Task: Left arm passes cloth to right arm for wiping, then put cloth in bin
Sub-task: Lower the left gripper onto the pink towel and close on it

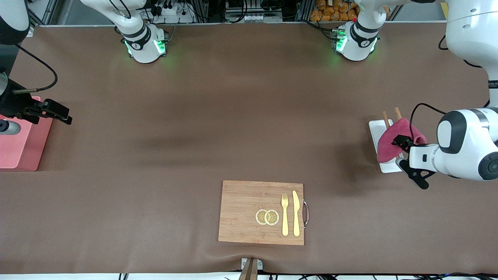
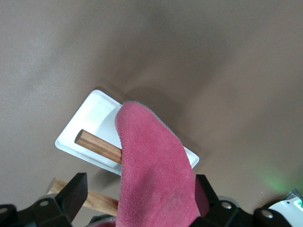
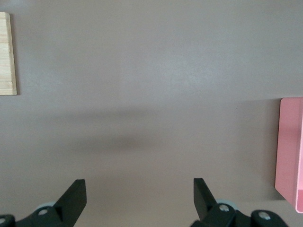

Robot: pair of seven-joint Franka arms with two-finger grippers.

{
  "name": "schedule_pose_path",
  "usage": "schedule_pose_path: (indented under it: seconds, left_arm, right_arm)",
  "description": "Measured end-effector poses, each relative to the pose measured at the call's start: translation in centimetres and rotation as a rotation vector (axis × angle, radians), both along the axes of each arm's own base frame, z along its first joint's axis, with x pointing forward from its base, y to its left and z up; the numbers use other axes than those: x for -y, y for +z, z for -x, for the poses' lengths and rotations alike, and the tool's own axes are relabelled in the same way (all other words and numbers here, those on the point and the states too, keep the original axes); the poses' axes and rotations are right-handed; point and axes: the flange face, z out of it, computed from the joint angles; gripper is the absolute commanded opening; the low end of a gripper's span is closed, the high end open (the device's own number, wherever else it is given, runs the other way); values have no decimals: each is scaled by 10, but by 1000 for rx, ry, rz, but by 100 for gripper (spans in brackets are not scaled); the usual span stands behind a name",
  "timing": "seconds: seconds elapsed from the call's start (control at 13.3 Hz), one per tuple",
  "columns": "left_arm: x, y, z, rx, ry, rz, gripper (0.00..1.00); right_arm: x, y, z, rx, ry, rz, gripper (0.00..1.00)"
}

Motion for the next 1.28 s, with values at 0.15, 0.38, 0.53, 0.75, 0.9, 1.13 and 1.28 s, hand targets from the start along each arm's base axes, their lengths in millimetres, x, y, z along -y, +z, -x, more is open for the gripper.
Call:
schedule_pose_path:
  seconds: [0.15, 0.38, 0.53, 0.75, 0.9, 1.13, 1.28]
  left_arm:
    - [-2, -10, 5, -23, 4, 1, 100]
    - [-2, -22, 9, -48, 4, 3, 100]
    - [-2, -31, 11, -64, 4, 4, 100]
    - [-1, -42, 13, -82, 3, 5, 100]
    - [-1, -48, 16, -95, 2, 5, 65]
    - [-3, -45, 15, -90, 1, -1, 0]
    - [-5, -44, 15, -88, 4, -4, 0]
  right_arm:
    - [0, -1, 0, -1, 0, 0, 100]
    - [0, -1, 0, -2, 0, 0, 100]
    - [0, -1, 0, -3, 0, 0, 100]
    - [0, -2, 0, -3, 0, 0, 100]
    - [0, -2, 0, -4, 0, 0, 100]
    - [0, -2, 0, -4, 0, 0, 100]
    - [0, -2, 0, -4, 0, 0, 100]
